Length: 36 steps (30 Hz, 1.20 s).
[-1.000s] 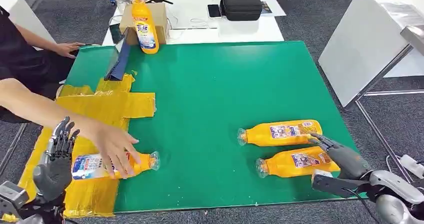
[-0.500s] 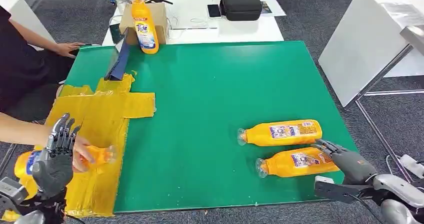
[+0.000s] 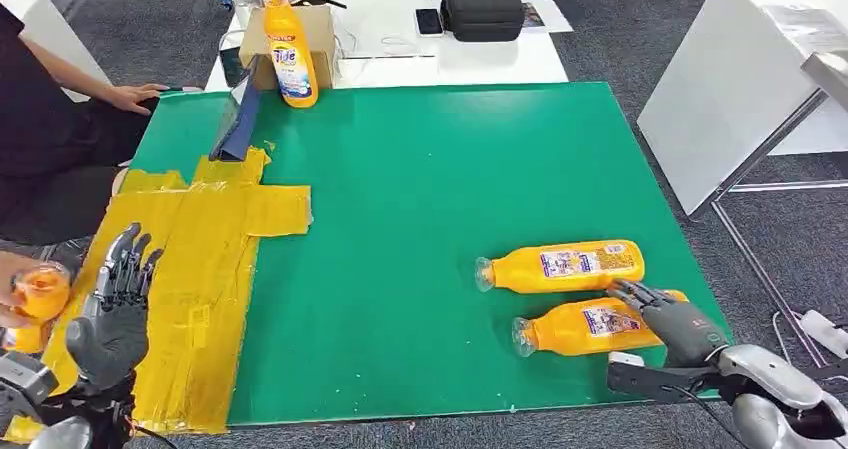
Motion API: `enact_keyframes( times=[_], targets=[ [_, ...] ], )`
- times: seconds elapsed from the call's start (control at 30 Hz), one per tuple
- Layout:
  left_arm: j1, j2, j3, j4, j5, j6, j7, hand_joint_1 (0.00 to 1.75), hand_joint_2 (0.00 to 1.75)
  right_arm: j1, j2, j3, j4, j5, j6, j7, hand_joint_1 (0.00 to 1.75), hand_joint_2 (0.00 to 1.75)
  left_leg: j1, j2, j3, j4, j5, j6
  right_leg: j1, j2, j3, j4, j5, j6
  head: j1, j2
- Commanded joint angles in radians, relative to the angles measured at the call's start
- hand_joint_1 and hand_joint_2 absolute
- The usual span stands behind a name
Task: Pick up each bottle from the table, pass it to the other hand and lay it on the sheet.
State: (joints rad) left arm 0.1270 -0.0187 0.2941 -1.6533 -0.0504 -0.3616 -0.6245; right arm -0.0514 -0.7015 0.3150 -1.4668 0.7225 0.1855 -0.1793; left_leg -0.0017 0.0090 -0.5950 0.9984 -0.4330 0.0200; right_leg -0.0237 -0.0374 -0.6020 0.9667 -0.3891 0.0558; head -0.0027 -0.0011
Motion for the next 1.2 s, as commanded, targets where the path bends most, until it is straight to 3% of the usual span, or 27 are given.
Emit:
enact_keyframes(
  times=[0.03, 0.1, 0.13, 0.17, 0.23, 0.27, 0.57, 0.67, 0.73, 0.77, 0.83, 0.87, 0.9, 1.0, 1.03, 1.1, 1.2],
  targets=[
    [-0.038, 0.015, -0.026, 0.071, 0.016, -0.014, 0.015, 0.00, 0.00, -0.053, 0.052, 0.118, 0.168, 0.100, -0.035, 0.048, 0.00, 1.75, 0.002, 0.001, 0.005, -0.001, -0.001, -0.002, 0.002, 0.004, 0.005, -0.003, 0.000, -0.003, 0.000, 0.000],
    [-0.067, 0.020, -0.043, 0.100, 0.018, -0.021, 0.018, 0.00, 0.00, -0.042, 0.007, 0.138, 0.199, 0.082, 0.034, 0.050, 0.00, 1.75, 0.002, -0.001, 0.005, -0.002, -0.001, -0.002, 0.002, 0.003, 0.006, -0.003, 0.000, -0.003, 0.000, 0.000],
    [-0.079, 0.021, -0.048, 0.113, 0.020, -0.018, 0.021, 0.00, 0.00, -0.039, -0.003, 0.143, 0.214, 0.078, 0.038, 0.047, 0.09, 1.75, 0.002, -0.002, 0.003, -0.001, 0.000, -0.001, 0.001, 0.001, 0.005, -0.002, 0.000, -0.002, 0.000, 0.000],
    [-0.095, 0.025, -0.058, 0.129, 0.019, -0.020, 0.020, 0.00, 0.00, -0.035, -0.016, 0.157, 0.231, 0.072, 0.071, 0.043, 1.50, 1.75, 0.002, -0.004, 0.005, -0.001, -0.001, -0.002, 0.002, 0.000, 0.007, -0.003, -0.001, -0.003, 0.000, 0.000],
    [-0.114, 0.026, -0.069, 0.148, 0.021, -0.016, 0.023, 0.00, 0.00, -0.021, -0.023, 0.159, 0.247, 0.067, 0.059, 0.036, 1.50, 1.75, 0.001, -0.005, 0.003, -0.001, 0.000, -0.001, 0.001, -0.003, 0.004, -0.002, -0.001, -0.002, 0.000, 0.000],
    [-0.120, 0.029, -0.076, 0.158, 0.022, -0.015, 0.023, 0.00, 0.00, -0.019, -0.027, 0.169, 0.255, 0.069, 0.065, 0.036, 1.75, 1.75, 0.002, -0.005, 0.004, -0.001, 0.000, -0.001, 0.002, -0.002, 0.006, -0.003, -0.001, -0.003, 0.000, 0.000],
    [-0.162, 0.047, -0.113, 0.208, 0.050, -0.009, 0.023, 0.00, 0.00, -0.023, -0.043, 0.244, 0.304, 0.027, 0.091, 0.042, 1.75, 1.75, 0.002, -0.005, 0.009, -0.002, 0.000, -0.001, 0.002, -0.002, 0.010, -0.004, -0.001, -0.003, 0.001, 0.000],
    [-0.154, 0.045, -0.113, 0.202, 0.060, -0.011, 0.025, 0.00, 0.00, -0.066, 0.037, 0.243, 0.374, 0.007, 0.050, 0.040, 1.75, 1.75, 0.003, -0.003, 0.012, -0.002, 0.000, -0.001, 0.003, 0.000, 0.012, -0.005, 0.000, -0.002, 0.000, 0.000],
    [-0.131, 0.039, -0.105, 0.182, 0.078, -0.018, 0.039, 0.00, 0.00, -0.113, 0.193, 0.191, 0.443, -0.041, -0.069, -0.023, 1.75, 1.75, 0.004, -0.002, 0.013, -0.003, 0.000, -0.001, 0.003, 0.000, 0.013, -0.007, 0.001, -0.003, 0.000, 0.000],
    [-0.122, 0.038, -0.102, 0.172, 0.080, -0.022, 0.040, 0.00, 0.00, -0.148, 0.241, 0.209, 0.481, -0.024, -0.072, -0.013, 1.75, 1.75, 0.004, -0.001, 0.014, -0.004, 0.001, -0.001, 0.004, 0.003, 0.014, -0.009, 0.002, -0.004, 0.000, 0.000],
    [-0.119, 0.037, -0.101, 0.169, 0.080, -0.023, 0.040, 0.00, 0.00, -0.161, 0.263, 0.219, 0.484, -0.014, -0.076, 0.002, 1.75, 1.75, 0.006, 0.007, 0.016, -0.005, 0.000, -0.002, 0.005, 0.010, 0.016, -0.011, 0.004, -0.004, 0.001, 0.000],
    [-0.116, 0.036, -0.099, 0.165, 0.080, -0.025, 0.040, 0.00, 0.00, -0.156, 0.287, 0.185, 0.481, -0.058, -0.107, -0.044, 1.75, 1.75, 0.007, 0.007, 0.015, -0.003, -0.001, -0.001, 0.006, 0.009, 0.016, -0.009, 0.003, -0.004, 0.002, 0.000],
    [-0.104, 0.028, -0.094, 0.148, 0.092, -0.035, 0.046, 0.00, 0.00, -0.164, 0.372, 0.119, 0.466, -0.141, -0.140, -0.136, 1.75, 1.75, 0.008, 0.009, 0.014, -0.003, -0.001, -0.002, 0.007, 0.011, 0.015, -0.009, 0.005, -0.006, 0.001, 0.000],
    [-0.089, 0.000, -0.115, 0.111, 0.105, -0.058, 0.055, 0.00, 0.00, -0.241, 0.581, 0.050, 0.327, -0.363, -0.090, -0.211, 1.75, 1.75, 0.009, 0.030, 0.016, -0.004, -0.004, -0.004, 0.009, 0.030, 0.012, -0.010, 0.008, -0.010, 0.001, 0.000],
    [-0.090, -0.012, -0.128, 0.105, 0.113, -0.065, 0.069, 0.00, 1.75, -0.258, 0.633, 0.039, 0.270, -0.418, -0.094, -0.212, 1.75, 1.75, 0.008, 0.028, 0.015, -0.003, -0.004, -0.003, 0.008, 0.027, 0.012, -0.008, 0.007, -0.009, 0.002, 0.000],
    [-0.087, -0.045, -0.156, 0.092, 0.181, -0.066, 0.129, 0.00, 1.75, -0.265, 0.704, 0.044, 0.130, -0.475, -0.139, -0.197, 1.75, 1.75, 0.010, 0.037, 0.014, -0.004, -0.002, -0.006, 0.010, 0.037, 0.006, -0.007, 0.012, -0.014, 0.001, 0.000],
    [-0.077, -0.056, -0.218, 0.067, 0.209, -0.049, 0.133, 0.00, 1.75, -0.267, 0.715, 0.073, 0.040, -0.506, -0.170, -0.166, 1.75, 1.75, 0.007, 0.028, 0.006, 0.000, 0.002, -0.006, 0.008, 0.027, -0.002, -0.001, 0.011, -0.010, 0.000, 0.000]
  ],
)
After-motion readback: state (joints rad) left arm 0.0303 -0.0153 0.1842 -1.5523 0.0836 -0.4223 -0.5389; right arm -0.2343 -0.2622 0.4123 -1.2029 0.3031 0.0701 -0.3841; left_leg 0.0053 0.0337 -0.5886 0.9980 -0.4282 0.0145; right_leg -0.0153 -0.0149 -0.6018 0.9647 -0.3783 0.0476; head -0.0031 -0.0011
